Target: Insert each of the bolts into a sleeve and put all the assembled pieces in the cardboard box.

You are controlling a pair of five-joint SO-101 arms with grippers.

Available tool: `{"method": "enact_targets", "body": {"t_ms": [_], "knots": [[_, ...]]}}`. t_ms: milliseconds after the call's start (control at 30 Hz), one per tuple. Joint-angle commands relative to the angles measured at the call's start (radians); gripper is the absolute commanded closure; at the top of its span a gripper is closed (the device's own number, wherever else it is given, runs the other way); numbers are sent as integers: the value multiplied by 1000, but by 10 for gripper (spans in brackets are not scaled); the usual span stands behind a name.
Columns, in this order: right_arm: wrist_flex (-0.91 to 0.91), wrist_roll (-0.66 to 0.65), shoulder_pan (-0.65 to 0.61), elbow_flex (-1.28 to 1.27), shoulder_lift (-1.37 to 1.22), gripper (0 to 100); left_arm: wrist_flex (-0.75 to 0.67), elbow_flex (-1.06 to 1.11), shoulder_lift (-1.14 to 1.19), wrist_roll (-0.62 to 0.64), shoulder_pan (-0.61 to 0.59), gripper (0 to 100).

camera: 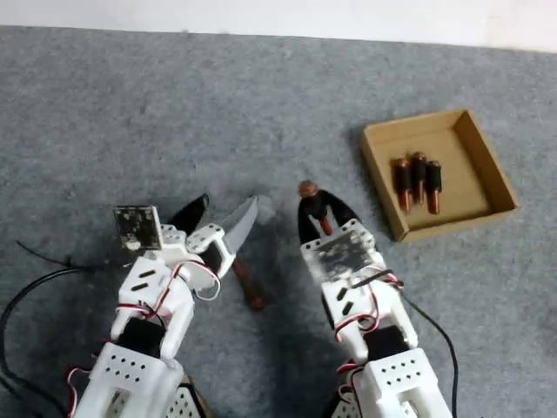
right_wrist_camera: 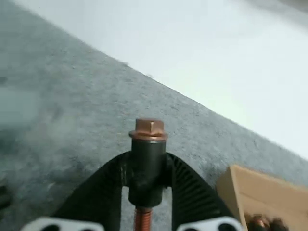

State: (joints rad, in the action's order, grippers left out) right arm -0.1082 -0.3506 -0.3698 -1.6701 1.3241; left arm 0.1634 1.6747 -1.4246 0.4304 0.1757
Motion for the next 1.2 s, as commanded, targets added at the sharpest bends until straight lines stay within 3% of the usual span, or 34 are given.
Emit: {"method": "enact_targets", "body": {"t_ms": [0,233,533,733,933,1167], "knots": [[-5,115,87,-97,16,994,6,24,-15,-34,-15,695],[1,184,191,-101,16,994,140,30,-15,-97,-15,695],[45,184,237,-108,13,994,147,30,-8,-95,-117,695],[59,190,374,-104,13,994,147,30,-5,-95,-128,695],[65,321,380,-58,4,994,147,30,-8,-95,-127,695],[62,301,374,269,-363,994,146,30,-7,-95,-122,695]]}}
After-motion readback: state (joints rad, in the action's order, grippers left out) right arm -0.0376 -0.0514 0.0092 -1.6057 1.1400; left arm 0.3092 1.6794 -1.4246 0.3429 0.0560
